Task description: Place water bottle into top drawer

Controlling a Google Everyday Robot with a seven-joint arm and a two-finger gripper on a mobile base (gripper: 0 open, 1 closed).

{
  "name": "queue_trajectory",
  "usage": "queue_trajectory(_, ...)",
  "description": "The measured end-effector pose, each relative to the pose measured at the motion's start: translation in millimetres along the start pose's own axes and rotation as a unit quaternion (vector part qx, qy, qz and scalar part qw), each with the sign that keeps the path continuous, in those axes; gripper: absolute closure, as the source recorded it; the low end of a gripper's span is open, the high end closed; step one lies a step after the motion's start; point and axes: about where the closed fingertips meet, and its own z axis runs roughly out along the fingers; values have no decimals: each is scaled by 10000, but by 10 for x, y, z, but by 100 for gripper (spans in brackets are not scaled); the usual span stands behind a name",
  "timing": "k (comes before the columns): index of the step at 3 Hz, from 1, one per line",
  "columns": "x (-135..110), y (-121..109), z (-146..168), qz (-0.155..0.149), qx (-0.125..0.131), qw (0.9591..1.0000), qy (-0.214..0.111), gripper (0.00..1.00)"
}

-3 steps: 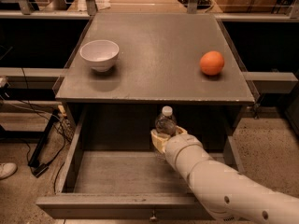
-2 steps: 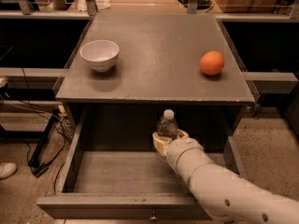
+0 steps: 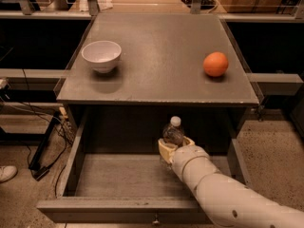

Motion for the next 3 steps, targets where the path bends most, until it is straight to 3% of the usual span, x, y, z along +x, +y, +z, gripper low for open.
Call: queue_trajectory(3, 114, -150, -136, 218, 46, 9997, -82, 100)
